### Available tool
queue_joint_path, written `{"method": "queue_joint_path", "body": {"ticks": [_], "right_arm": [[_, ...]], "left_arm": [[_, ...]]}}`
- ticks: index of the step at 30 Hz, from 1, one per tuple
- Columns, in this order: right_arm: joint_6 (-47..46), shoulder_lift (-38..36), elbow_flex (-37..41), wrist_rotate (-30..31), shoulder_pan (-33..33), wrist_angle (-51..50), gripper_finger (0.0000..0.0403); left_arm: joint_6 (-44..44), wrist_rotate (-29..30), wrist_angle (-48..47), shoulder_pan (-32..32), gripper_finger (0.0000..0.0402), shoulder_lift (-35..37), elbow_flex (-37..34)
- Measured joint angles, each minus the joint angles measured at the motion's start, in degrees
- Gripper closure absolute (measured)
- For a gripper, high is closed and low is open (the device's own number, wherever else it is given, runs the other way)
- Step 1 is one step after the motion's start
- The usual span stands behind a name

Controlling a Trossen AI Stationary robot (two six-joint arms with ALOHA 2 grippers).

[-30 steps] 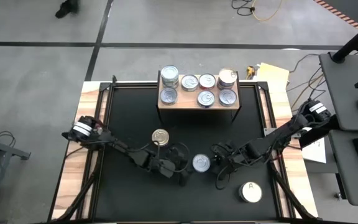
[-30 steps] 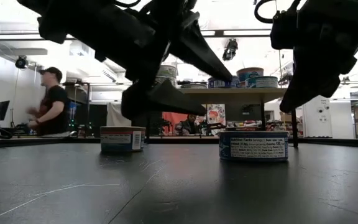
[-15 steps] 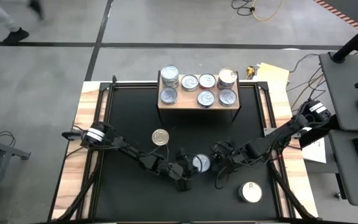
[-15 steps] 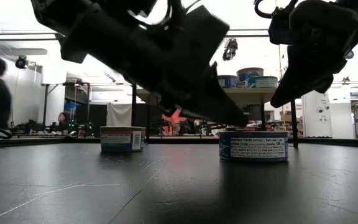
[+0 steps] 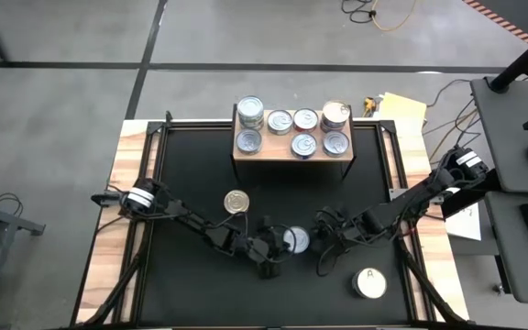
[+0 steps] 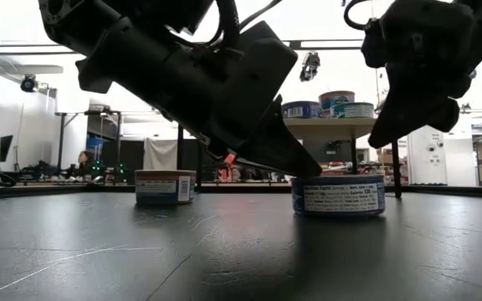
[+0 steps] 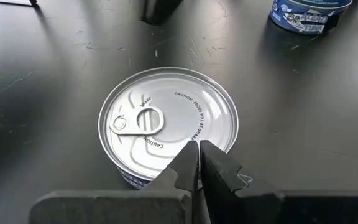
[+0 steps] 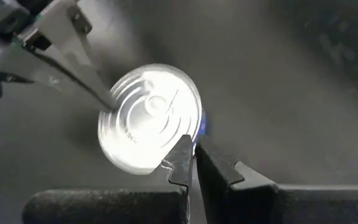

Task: Stack canned seafood by type on shelf
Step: Stack the blue tuna can on top of the blue tuna can on the shelf

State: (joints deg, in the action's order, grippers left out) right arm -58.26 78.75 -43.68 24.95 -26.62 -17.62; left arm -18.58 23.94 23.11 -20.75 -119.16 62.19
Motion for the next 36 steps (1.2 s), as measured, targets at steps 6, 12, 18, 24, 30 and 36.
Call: {"method": "queue_joint_path", "body": {"ticks": [6, 12, 18, 24, 30, 36], "right_arm": [[-2.4, -0.1, 0.0, -5.7, 0.1, 0.5, 0.0389], [-3.2, -0.1, 0.0, -6.1, 0.1, 1.6, 0.0347], [-1.3, -0.2, 0.0, -7.3, 0.1, 6.7, 0.0261], [-0.4, -0.2, -0.1, -7.0, 0.1, 7.4, 0.0179], [-1.5, -0.2, -0.1, -7.2, 0.1, 10.1, 0.0118], [-1.2, 0.1, -0.1, -7.0, 0.1, 10.7, 0.0078]], "left_arm": [[-0.2, 0.1, -0.4, -0.9, 0.0401, 0.0, -0.2], [0.5, -0.1, -0.7, -1.2, 0.0401, -0.1, -0.4], [0.3, -0.4, -0.4, -1.2, 0.0401, -0.4, -0.5], [0.1, -0.2, -0.1, -1.2, 0.0401, -0.4, -0.5], [-0.6, 0.0, 0.9, -1.2, 0.0401, -0.3, -0.5], [-0.6, 0.1, 2.0, -1.2, 0.0401, -0.4, -0.5]]}}
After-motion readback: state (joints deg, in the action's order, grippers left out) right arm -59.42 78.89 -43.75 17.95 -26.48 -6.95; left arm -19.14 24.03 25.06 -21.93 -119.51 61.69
